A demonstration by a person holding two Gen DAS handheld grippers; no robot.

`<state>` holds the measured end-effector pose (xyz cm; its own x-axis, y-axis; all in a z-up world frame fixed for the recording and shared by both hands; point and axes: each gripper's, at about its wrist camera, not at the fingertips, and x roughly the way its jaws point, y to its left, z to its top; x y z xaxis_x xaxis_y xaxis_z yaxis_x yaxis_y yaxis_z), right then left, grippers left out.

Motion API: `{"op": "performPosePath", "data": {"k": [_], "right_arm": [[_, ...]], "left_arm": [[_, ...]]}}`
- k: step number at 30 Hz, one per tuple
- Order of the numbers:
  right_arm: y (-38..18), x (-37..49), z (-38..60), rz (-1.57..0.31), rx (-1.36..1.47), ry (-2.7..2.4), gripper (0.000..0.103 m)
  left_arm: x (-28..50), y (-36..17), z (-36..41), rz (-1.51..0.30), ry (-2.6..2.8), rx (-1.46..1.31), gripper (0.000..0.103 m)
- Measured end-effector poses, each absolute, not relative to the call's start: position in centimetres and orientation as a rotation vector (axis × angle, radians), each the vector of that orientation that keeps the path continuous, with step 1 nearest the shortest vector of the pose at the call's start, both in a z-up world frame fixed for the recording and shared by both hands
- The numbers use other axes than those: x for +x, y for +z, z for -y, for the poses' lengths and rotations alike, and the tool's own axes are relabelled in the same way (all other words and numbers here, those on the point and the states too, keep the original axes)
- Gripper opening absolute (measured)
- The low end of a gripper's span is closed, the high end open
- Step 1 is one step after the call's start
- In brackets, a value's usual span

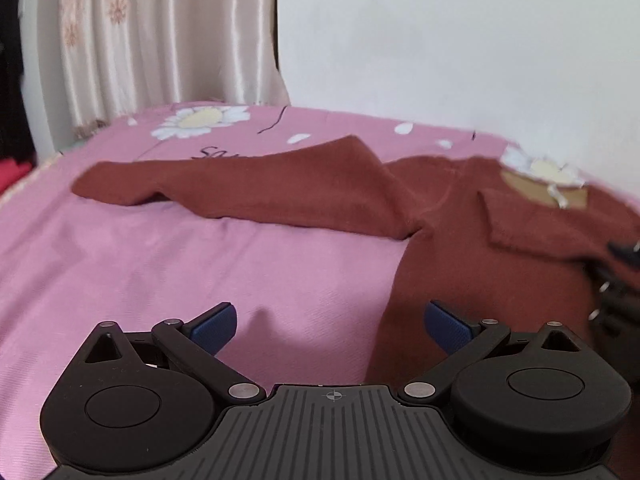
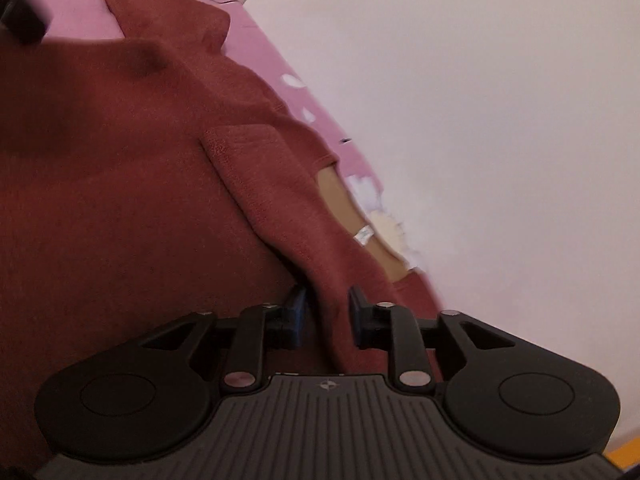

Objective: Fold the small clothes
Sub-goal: 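Carry the held sleeve across the sweater body toward the collar, release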

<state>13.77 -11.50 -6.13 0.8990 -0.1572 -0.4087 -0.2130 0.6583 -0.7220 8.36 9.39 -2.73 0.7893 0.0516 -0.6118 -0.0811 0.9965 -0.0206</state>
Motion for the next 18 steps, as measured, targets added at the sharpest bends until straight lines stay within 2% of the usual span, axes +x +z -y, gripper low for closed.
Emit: {"op": "performPosePath", "data": {"k": [1,3,5,7,8,9,11,18], "right_arm": [[-5.9,13.7,11.5,-0.472,-0.856,0.016,0.038],[-5.1,14.0,11.5,-0.482,-0.836,0.003,0.053],[-4.6,14.9,11.4,-0.506,-0.814,-0.006,0.056],[-4.3,15.4,11.2,-0.531,-0.773,-0.01,0.055],[-4.3,15.8,11.2,-0.548,-0.744,-0.004,0.048],[-4.4,15.7,11.0,-0.566,-0.719,0.007,0.031],[-4.7,17.2,10.9,-0.61,-0.669,0.018,0.007],[2.0,20.5,10.3,-0.501,-0.356,-0.02,0.007]], "left_arm": [[8.4,-2.8,-9.4,-0.658,0.058,-0.056,0.103],[8.6,-3.1,-8.8,-0.67,0.032,-0.034,0.103],[8.3,-3.1,-8.5,-0.659,0.017,-0.01,0.103],[7.9,-3.0,-8.2,-0.645,-0.004,-0.002,0.103],[7.8,-3.1,-8.2,-0.645,-0.014,-0.005,0.103],[7.9,-3.1,-8.3,-0.649,-0.025,-0.011,0.103],[8.2,-3.4,-8.7,-0.666,-0.043,-0.031,0.103],[8.7,-3.9,-10.0,-0.705,-0.082,-0.122,0.103]]}}
